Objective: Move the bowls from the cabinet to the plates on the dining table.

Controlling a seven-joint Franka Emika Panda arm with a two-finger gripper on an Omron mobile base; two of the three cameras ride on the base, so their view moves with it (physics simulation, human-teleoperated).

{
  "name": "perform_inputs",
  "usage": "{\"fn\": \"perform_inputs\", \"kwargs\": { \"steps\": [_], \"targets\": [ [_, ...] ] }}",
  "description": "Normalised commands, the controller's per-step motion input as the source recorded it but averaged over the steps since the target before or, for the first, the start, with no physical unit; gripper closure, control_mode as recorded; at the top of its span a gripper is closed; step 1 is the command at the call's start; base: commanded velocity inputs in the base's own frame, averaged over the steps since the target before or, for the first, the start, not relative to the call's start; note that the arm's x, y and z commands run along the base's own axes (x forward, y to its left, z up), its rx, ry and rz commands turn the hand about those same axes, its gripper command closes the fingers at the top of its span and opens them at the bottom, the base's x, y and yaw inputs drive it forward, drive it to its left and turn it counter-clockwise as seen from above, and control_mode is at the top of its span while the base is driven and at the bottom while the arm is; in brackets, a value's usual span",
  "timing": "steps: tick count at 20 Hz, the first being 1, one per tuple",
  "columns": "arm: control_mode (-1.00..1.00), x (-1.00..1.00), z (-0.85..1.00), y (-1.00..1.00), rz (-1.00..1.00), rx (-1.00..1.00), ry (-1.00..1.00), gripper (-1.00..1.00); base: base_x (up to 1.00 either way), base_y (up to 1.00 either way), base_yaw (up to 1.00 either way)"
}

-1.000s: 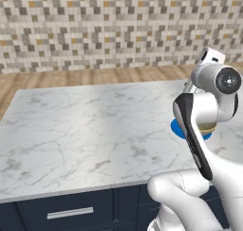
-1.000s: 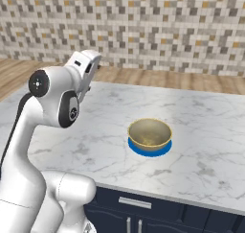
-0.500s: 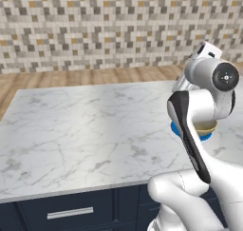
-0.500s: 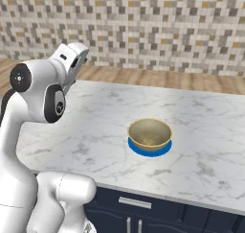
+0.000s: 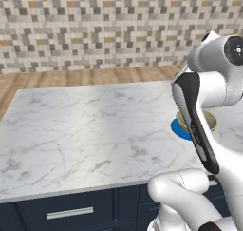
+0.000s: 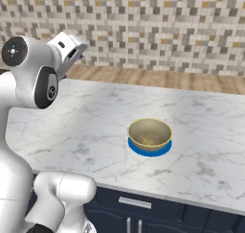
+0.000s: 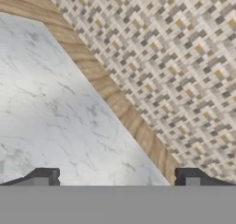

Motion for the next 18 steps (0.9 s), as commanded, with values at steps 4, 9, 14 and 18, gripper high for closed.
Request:
{"fn": "perform_inputs", "kwargs": {
  "steps": [4,9,14,18],
  "targets": [
    [-1.0,-0.28,-0.11,0.14,0.01,0.07,0.02,-1.0,0.0,0.0,0.0],
    [-1.0,-0.4,-0.12,0.07,0.0,0.06,0.0,-1.0,0.0,0.0,0.0],
    [-1.0,-0.42,0.0,0.0,0.0,0.06,0.0,-1.0,0.0,0.0,0.0],
    [-1.0,-0.36,0.0,0.0,-0.01,0.02,-0.01,-1.0,0.0,0.0,0.0]
  ]
}}
